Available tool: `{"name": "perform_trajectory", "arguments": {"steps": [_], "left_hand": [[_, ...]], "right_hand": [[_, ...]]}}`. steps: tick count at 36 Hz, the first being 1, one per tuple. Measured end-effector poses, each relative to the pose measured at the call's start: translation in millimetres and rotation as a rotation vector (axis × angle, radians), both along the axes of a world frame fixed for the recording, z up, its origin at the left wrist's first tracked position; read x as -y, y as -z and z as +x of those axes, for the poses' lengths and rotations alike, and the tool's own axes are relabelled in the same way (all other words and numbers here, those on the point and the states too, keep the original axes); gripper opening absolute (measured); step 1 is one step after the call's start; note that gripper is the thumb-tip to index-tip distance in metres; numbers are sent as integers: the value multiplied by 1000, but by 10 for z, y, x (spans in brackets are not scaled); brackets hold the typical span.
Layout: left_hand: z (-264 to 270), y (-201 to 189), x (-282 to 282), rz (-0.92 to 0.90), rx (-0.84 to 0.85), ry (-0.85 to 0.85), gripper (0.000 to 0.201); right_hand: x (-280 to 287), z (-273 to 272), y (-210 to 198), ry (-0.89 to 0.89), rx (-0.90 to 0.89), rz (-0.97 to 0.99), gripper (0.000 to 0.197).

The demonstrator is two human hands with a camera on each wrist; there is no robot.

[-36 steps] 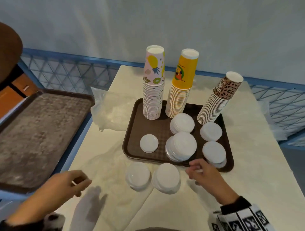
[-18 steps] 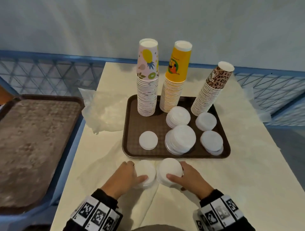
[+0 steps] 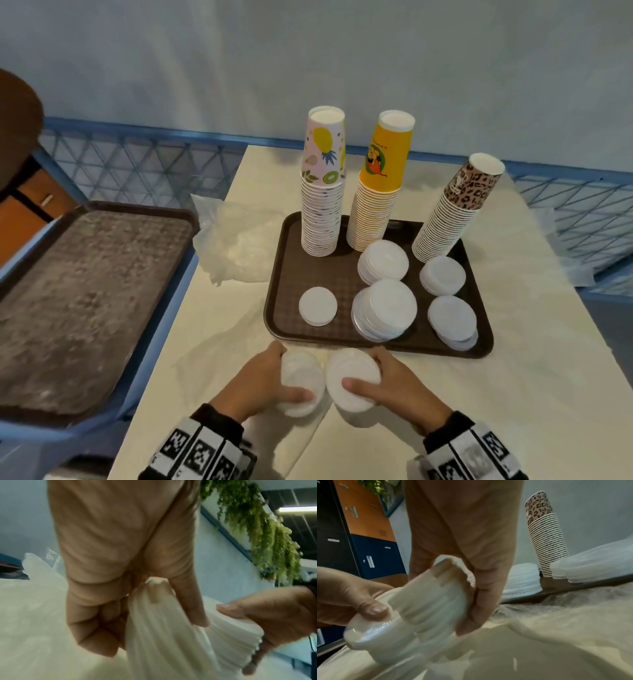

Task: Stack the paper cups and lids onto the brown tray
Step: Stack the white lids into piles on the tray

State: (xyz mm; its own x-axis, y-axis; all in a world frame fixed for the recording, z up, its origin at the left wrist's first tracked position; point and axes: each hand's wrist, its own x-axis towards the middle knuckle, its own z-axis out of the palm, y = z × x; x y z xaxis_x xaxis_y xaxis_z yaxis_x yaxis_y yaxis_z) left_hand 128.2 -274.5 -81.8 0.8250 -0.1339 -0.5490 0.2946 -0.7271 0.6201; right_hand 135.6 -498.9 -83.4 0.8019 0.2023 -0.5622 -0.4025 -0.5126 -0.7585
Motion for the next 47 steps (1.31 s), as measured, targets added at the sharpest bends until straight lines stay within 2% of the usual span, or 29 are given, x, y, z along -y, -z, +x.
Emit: {"name": "perform_trajectory", "arguments": {"steps": [5,7,10,12,15,17,21,23,25,26,29,30,33,39,42,45,47], "left_hand": [[281,-330,-22,-182,134,-159,52],[482,-419,20,-222,204,-231,49],[811,-429,129,-250,208,-309,51],[988,-317,168,-245,164,-320,57],[1198,133,141,-238,116,-296,89],[1251,292,168,-222,86,-260,92],[1180,77,308,-183,16,-187,81],[1191,144,285,-129,-31,-139,93],[1243,251,264,-59,-65,-110,97],[1223,154,293,-10,-84,-86,96],[1183,5,342,105,-129,-17,68],[1185,-2,351,101,-134,-12,64],[1167,29,348,52,-138,10,63],[1201,93,368,197,-133,102,59],[1250,140,332,243,-107,102,60],[1262,178,281,291,-97,109,66],[1221,200,249,366,-67,125,73]], "right_hand": [[237,4,-168,117,33,120,44],[350,-11,-217,167,27,152,47],[506,-55,-252,213,25,157,57],[586,-91,-269,223,20,143,56],[669,-146,-298,220,-11,99,50],[720,-176,-321,208,-12,63,46],[786,-218,-341,211,-4,17,43],[793,-222,-341,216,-11,7,44],[781,-218,-345,207,-21,-1,44],[767,-215,-349,196,-19,-7,44],[719,-200,-341,152,1,-28,43],[702,-194,-335,133,7,-38,44],[654,-171,-324,90,19,-61,46],[519,-77,-382,16,29,-39,46],[400,17,-513,42,14,79,43],[227,204,-647,105,23,234,56],[67,400,-730,167,18,320,54]]}}
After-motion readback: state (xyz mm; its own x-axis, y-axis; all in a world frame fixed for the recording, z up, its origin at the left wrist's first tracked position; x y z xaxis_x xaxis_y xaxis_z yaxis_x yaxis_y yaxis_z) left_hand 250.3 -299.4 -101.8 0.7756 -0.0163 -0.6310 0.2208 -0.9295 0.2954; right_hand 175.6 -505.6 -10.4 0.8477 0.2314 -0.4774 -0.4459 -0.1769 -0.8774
